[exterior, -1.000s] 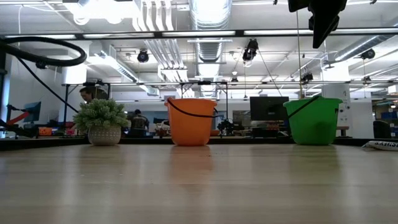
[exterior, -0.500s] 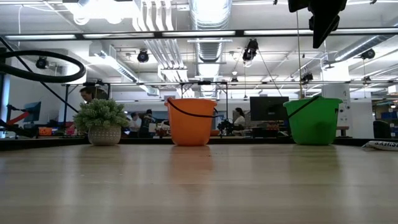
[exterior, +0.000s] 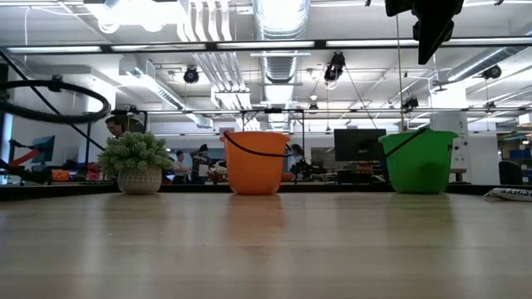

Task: Organize candy in baskets
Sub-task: Put the brown chocolate bar into the black bucket

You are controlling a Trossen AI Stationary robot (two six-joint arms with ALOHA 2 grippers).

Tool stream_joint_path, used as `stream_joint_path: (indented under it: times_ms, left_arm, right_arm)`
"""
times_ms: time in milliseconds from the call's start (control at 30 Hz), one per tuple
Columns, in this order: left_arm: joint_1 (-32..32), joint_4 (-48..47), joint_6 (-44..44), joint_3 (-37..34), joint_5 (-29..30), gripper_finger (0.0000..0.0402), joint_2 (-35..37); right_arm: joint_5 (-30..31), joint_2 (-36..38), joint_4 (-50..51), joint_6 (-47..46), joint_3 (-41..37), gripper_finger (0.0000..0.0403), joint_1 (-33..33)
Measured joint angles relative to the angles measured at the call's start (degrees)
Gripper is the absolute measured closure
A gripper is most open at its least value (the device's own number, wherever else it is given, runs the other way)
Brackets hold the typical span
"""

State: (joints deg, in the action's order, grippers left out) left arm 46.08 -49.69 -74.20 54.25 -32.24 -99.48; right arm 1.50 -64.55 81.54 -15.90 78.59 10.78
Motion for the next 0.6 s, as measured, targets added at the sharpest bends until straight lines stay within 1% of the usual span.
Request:
stream_joint_path:
  times_ms: [167,333,433,500,600]
  left_arm:
    - [0.0,0.0,0.4,2.0,-0.2,0.0399,1.1]
    - [0.0,-0.8,-0.2,4.6,1.9,0.0401,3.7]
    - [0.0,-3.2,-1.6,6.6,5.0,0.0401,6.0]
    - [0.0,-4.8,-2.7,8.1,8.1,0.0401,8.1]
    - [-0.3,-7.5,-5.0,10.8,15.8,0.0401,11.6]
  right_arm:
    - [0.0,0.0,0.0,0.0,0.0,0.0257,0.0]
    - [0.0,0.0,-0.7,0.7,0.0,0.0257,0.0]
    - [0.0,0.0,-2.4,1.2,0.0,0.0257,0.0]
    - [-0.5,0.0,-3.9,2.6,0.0,0.0257,0.0]
    - [-3.2,0.0,-7.1,4.3,0.0,0.0257,0.0]
